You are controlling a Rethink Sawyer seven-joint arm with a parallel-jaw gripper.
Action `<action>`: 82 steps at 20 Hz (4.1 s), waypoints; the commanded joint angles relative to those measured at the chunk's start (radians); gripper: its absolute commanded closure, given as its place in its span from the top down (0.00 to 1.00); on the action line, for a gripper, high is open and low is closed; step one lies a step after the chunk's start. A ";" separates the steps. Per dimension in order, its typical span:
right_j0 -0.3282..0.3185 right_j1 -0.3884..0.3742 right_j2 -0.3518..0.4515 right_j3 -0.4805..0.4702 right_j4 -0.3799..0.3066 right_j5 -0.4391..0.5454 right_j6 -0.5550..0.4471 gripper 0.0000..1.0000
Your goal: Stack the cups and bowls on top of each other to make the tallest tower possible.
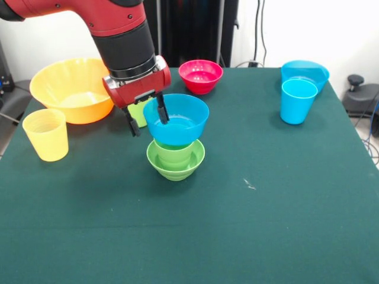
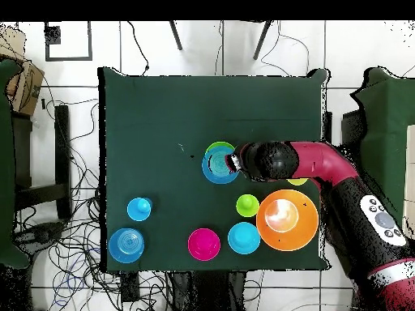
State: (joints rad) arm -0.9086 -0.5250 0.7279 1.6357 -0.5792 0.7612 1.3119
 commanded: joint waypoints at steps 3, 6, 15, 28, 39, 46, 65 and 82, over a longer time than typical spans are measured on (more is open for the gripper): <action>0.049 0.019 -0.056 -0.005 -0.034 0.005 0.001 1.00; 0.051 0.017 -0.054 -0.003 -0.035 0.002 0.002 1.00; 0.042 0.012 -0.035 -0.017 -0.024 0.050 -0.051 1.00; 0.038 -0.038 -0.005 -0.026 0.050 0.164 -0.084 1.00; 0.046 0.000 -0.019 -0.032 0.004 0.103 -0.087 1.00; 0.053 0.029 -0.025 -0.038 -0.013 0.071 -0.077 1.00; 0.063 0.059 -0.037 -0.038 -0.047 0.016 -0.054 1.00; 0.058 0.067 -0.043 -0.039 -0.058 0.004 -0.049 1.00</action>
State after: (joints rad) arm -0.8884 -0.4895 0.7278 1.6305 -0.5636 0.8145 1.3119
